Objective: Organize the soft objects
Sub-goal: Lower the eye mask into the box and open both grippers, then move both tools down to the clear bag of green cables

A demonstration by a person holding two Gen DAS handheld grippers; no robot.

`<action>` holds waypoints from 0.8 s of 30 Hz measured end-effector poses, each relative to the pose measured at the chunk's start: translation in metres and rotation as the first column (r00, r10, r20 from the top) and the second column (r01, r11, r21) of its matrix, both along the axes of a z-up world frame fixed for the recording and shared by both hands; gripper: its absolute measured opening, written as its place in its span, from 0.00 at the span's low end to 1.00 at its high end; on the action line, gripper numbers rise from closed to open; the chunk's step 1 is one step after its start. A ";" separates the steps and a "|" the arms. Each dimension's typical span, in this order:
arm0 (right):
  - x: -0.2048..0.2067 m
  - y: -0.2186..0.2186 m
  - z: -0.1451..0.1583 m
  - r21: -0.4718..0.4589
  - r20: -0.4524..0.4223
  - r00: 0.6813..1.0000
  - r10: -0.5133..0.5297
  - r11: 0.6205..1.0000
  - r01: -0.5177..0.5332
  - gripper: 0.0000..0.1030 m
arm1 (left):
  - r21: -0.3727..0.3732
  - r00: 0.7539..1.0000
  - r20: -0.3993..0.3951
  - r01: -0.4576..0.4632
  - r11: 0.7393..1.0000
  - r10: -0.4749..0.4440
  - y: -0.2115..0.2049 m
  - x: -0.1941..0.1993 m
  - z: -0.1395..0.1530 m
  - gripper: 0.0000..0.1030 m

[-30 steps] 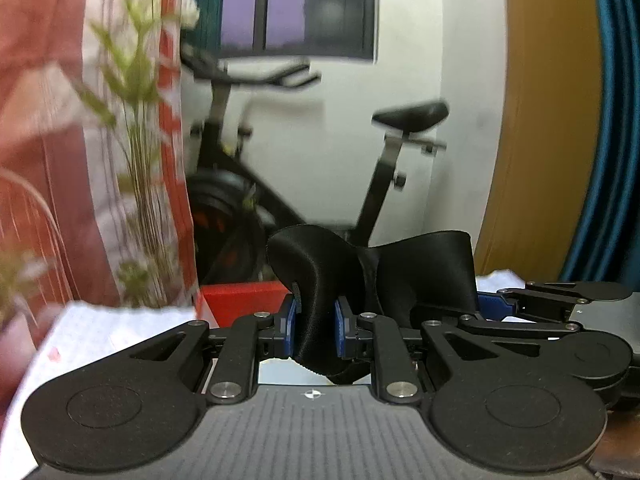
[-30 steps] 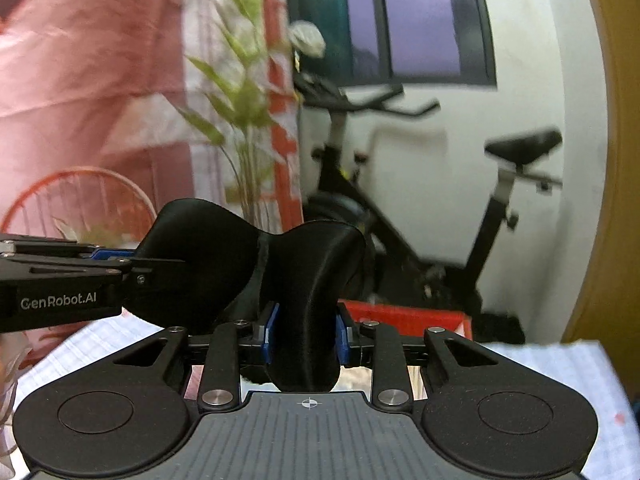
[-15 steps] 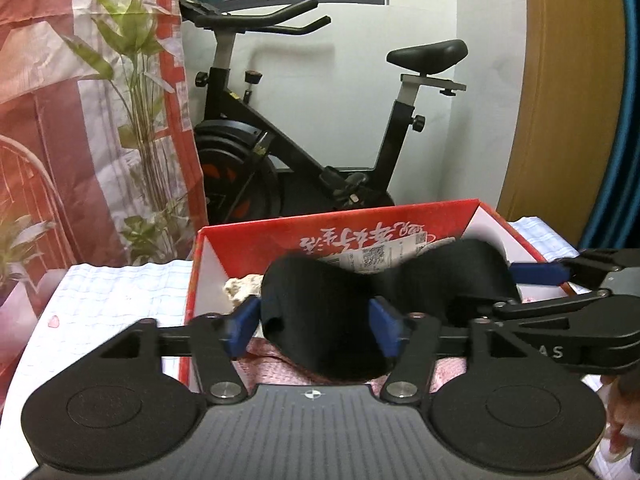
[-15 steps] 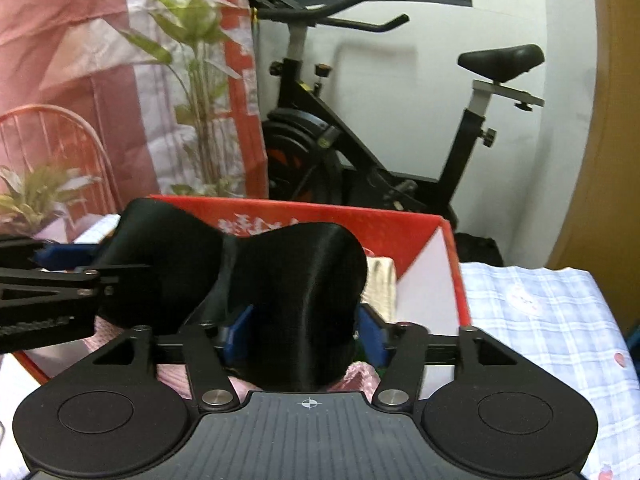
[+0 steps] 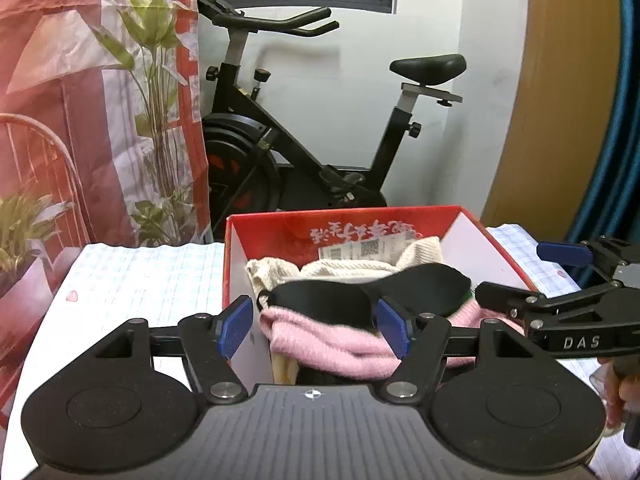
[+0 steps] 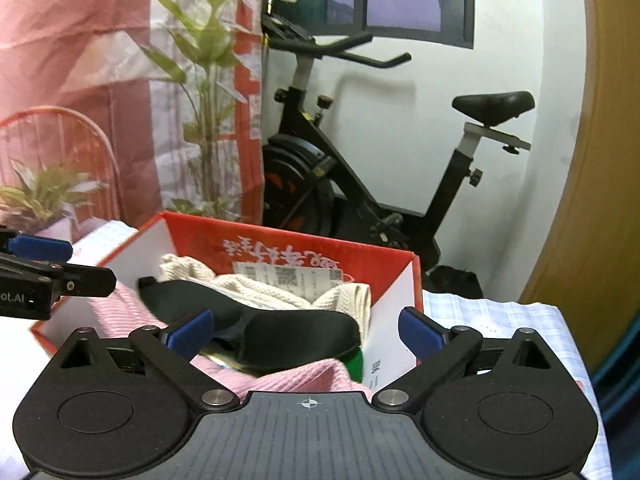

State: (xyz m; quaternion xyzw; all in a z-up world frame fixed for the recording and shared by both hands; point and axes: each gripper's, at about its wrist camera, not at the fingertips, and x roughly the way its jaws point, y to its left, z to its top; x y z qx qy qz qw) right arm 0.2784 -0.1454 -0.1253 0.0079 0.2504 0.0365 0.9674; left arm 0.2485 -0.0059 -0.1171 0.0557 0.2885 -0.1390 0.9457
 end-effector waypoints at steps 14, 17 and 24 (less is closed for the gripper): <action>-0.095 0.010 -0.015 0.010 0.015 0.995 0.101 0.995 -0.101 0.92 | -0.048 0.984 -0.176 -0.033 0.998 0.024 0.038 -0.091 -0.061 0.68; -0.107 0.016 -0.027 0.003 -0.005 0.992 0.124 0.992 -0.124 0.92 | -0.062 0.977 -0.210 -0.062 0.996 0.048 0.042 -0.098 -0.081 0.67; -0.121 0.027 -0.074 0.041 -0.112 0.985 0.130 0.991 -0.126 0.83 | -0.108 0.954 -0.298 -0.083 0.991 0.047 0.042 -0.104 -0.121 0.57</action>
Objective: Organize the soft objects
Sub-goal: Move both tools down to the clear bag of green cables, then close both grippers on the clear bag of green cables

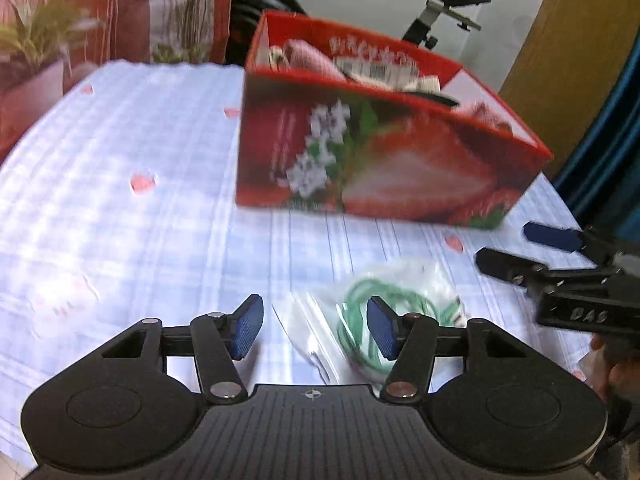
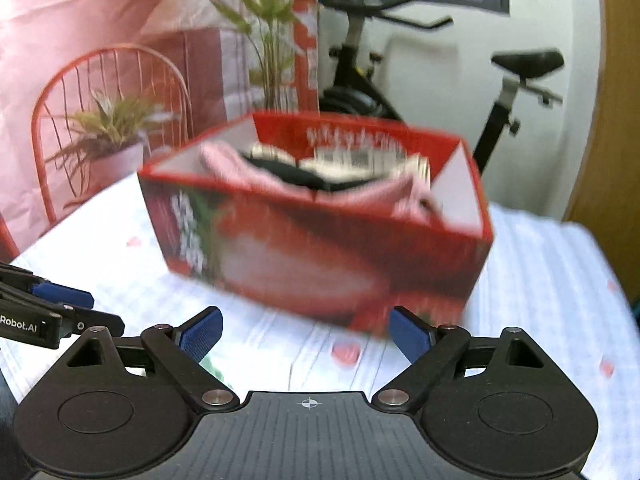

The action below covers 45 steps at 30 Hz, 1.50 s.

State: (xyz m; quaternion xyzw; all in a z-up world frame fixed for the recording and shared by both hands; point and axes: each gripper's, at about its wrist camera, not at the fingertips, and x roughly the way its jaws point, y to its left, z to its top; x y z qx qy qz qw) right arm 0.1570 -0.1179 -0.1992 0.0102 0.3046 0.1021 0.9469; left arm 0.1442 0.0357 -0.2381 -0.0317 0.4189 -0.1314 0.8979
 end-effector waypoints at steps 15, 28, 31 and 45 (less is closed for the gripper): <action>-0.015 0.004 -0.060 0.118 -0.143 0.990 -0.011 0.993 0.028 0.69 | -0.058 0.999 -0.039 0.036 0.998 -0.038 -0.012 0.000 -0.031 0.35; -0.023 0.001 -0.064 0.194 -0.116 0.993 -0.016 0.980 0.039 0.59 | -0.146 0.997 -0.031 0.068 0.987 -0.074 -0.018 0.009 -0.034 0.32; -0.026 0.005 -0.065 0.186 -0.105 0.994 -0.007 0.982 0.027 0.59 | -0.139 0.996 -0.011 0.081 0.987 -0.084 -0.017 0.000 -0.035 0.32; -0.034 0.010 -0.065 0.184 -0.093 0.996 0.004 0.983 0.014 0.53 | -0.128 0.996 0.004 0.085 0.988 -0.085 -0.022 0.000 -0.037 0.30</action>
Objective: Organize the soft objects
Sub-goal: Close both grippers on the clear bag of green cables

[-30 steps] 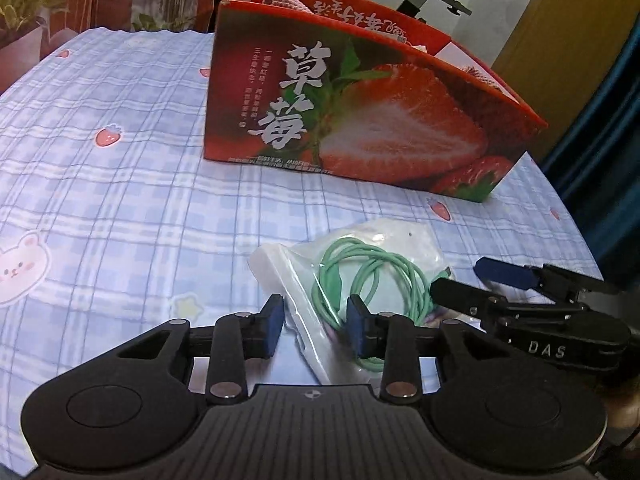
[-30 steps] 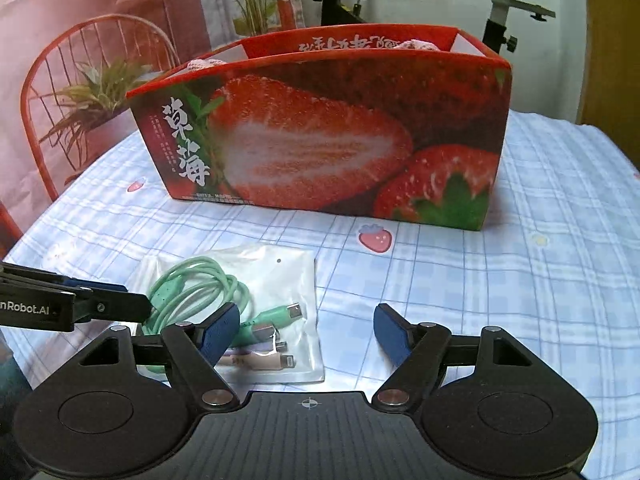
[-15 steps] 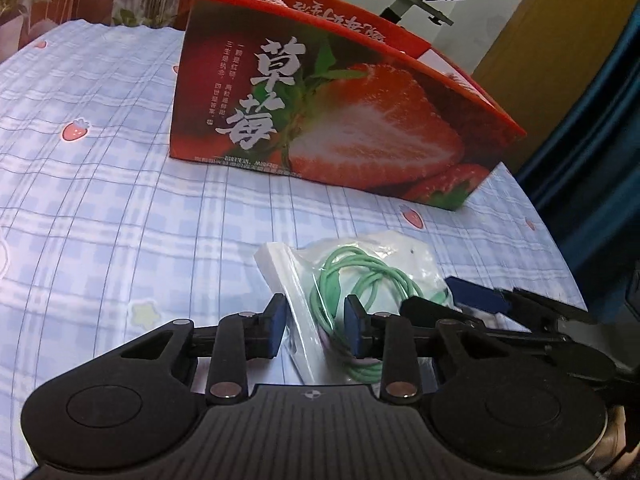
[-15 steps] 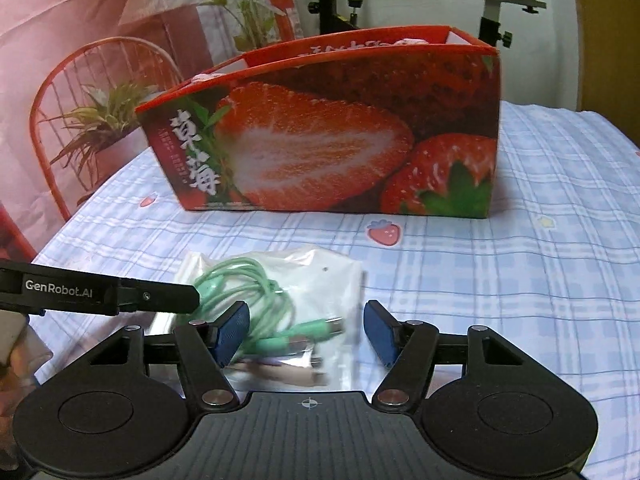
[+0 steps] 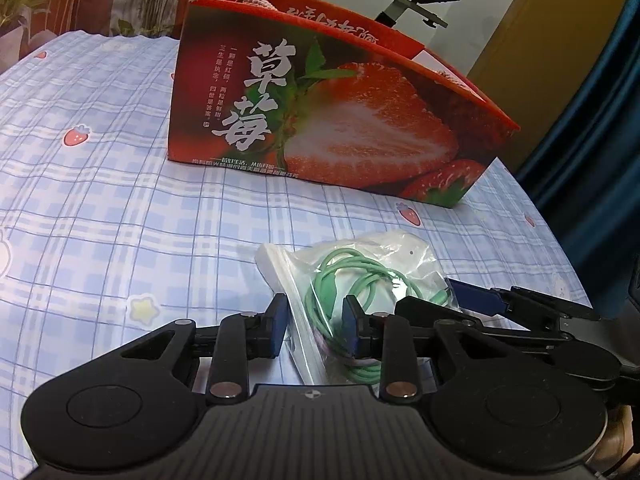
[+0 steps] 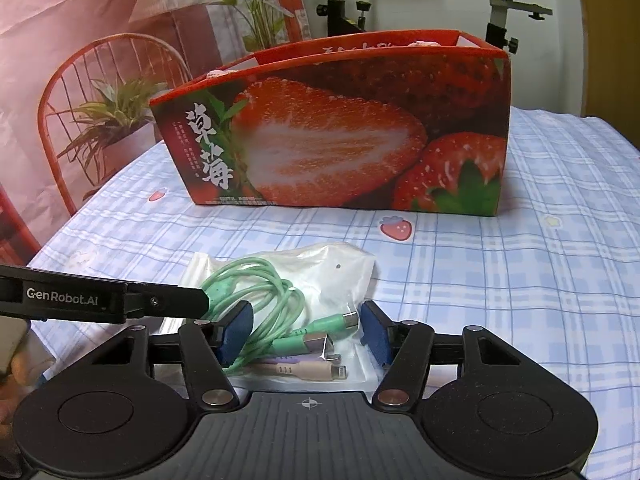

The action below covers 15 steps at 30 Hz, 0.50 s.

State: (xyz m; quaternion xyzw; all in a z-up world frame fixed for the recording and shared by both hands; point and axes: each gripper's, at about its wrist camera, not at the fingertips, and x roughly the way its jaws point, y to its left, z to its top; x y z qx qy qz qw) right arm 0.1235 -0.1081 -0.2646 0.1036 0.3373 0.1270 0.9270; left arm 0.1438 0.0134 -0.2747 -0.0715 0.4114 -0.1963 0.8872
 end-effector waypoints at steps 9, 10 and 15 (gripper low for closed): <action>-0.003 -0.001 0.001 0.032 0.011 1.000 -0.006 0.999 0.005 0.49 | -0.011 1.000 0.008 0.015 1.000 -0.015 0.002 -0.001 0.004 0.30; -0.004 -0.001 0.001 0.036 0.011 1.000 -0.008 0.999 0.007 0.48 | -0.007 1.000 0.010 0.017 1.000 -0.017 0.002 -0.001 0.004 0.30; -0.006 0.000 0.003 0.020 0.019 1.000 -0.005 1.000 0.005 0.47 | 0.011 1.000 0.015 0.020 1.000 -0.020 0.002 -0.001 0.002 0.28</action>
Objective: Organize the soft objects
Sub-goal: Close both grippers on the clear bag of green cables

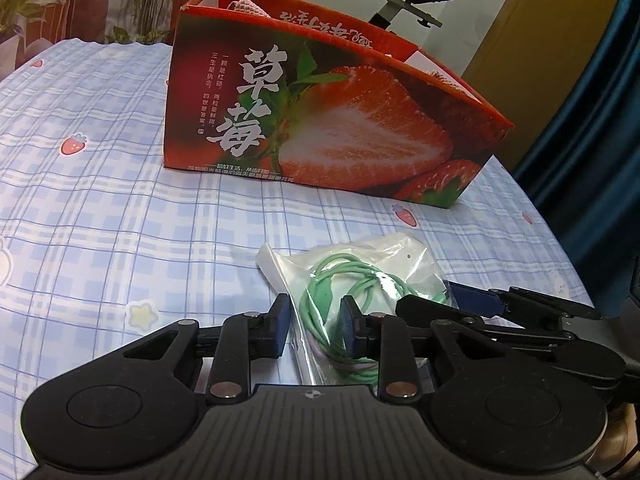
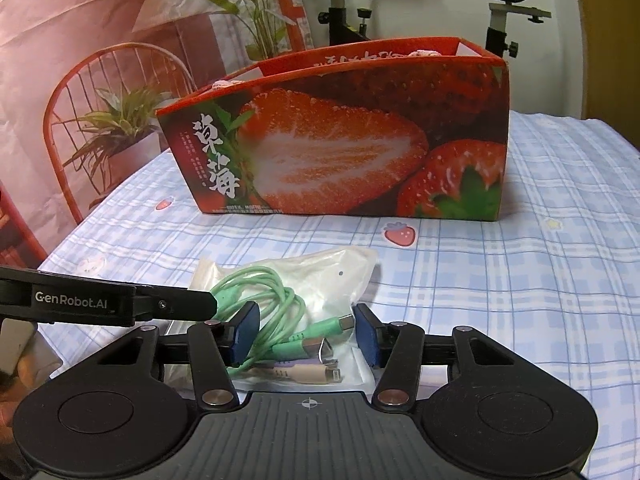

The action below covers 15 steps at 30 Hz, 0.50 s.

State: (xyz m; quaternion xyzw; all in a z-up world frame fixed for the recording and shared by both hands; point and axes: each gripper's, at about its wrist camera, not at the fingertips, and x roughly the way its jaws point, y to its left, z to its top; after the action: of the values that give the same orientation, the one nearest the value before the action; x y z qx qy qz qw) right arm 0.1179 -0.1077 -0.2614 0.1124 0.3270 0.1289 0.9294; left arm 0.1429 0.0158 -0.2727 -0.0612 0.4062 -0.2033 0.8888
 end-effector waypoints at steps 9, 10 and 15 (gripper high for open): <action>0.001 -0.002 -0.004 0.018 -0.008 1.000 -0.003 1.000 0.003 0.47 | -0.010 1.000 0.002 -0.006 1.000 0.006 0.003 0.001 -0.004 0.28; 0.001 -0.002 -0.004 0.020 -0.008 1.000 -0.004 1.000 0.004 0.47 | -0.008 1.000 0.006 -0.007 1.000 0.007 0.002 0.001 -0.004 0.28; 0.001 -0.002 -0.005 0.023 -0.010 1.000 -0.011 1.000 0.011 0.47 | -0.017 1.000 0.015 0.003 1.000 -0.002 -0.001 -0.004 -0.004 0.28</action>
State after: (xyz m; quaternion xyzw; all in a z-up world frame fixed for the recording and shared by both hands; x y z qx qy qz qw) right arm 0.1191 -0.1093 -0.2662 0.1255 0.3296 0.1271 0.9271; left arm 0.1389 0.0150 -0.2767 -0.0666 0.3979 -0.2082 0.8910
